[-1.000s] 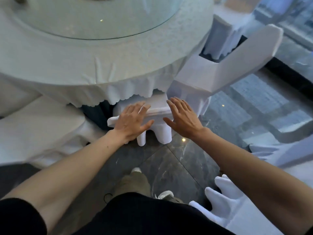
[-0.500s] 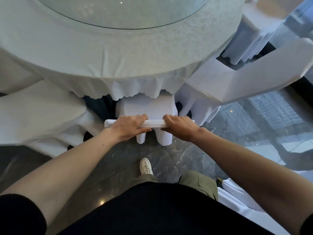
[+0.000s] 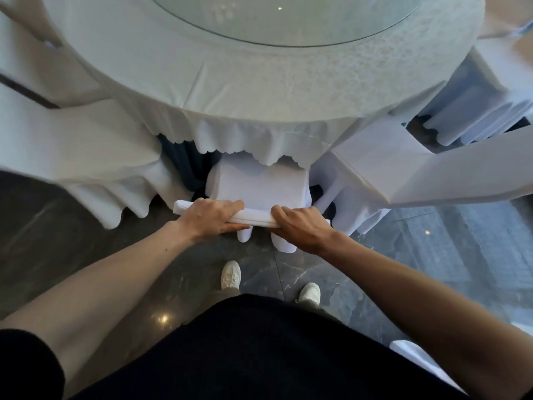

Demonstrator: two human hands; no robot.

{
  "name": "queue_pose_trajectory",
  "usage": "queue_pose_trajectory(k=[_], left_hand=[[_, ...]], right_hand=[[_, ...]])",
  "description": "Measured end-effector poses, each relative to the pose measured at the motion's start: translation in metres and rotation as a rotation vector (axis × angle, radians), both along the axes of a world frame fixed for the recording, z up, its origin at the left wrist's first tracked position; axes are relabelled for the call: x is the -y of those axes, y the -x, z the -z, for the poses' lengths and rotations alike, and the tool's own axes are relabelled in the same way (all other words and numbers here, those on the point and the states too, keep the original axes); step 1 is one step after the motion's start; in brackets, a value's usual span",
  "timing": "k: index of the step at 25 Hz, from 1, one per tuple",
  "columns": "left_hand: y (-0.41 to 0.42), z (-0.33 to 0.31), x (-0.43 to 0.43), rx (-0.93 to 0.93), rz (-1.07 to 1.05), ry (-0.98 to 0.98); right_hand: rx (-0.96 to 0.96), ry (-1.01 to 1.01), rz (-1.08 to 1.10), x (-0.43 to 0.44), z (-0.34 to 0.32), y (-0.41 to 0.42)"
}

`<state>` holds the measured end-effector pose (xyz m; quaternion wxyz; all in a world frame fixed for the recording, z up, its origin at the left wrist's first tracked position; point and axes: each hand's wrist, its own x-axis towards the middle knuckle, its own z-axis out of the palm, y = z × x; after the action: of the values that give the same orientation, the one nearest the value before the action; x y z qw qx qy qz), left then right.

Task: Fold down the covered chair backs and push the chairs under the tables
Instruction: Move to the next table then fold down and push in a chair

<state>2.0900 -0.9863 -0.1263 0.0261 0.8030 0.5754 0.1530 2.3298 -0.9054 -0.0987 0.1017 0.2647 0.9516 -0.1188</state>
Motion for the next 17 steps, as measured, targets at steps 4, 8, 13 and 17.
queue_pose_trajectory(k=[4,8,13,17], left_hand=[[-0.084,0.002,0.015,-0.019,-0.101,-0.059],[-0.158,0.003,0.026,0.023,-0.183,-0.033],[-0.191,0.007,0.042,0.032,-0.224,-0.040],[-0.192,0.009,0.042,0.109,-0.197,-0.060]], right_hand=[[-0.023,-0.046,-0.122,-0.015,0.006,-0.076],[-0.118,-0.086,-0.215,-0.029,0.010,-0.140],[-0.248,-0.114,-0.256,-0.025,0.021,-0.174],[-0.340,-0.047,-0.228,-0.026,0.024,-0.178]])
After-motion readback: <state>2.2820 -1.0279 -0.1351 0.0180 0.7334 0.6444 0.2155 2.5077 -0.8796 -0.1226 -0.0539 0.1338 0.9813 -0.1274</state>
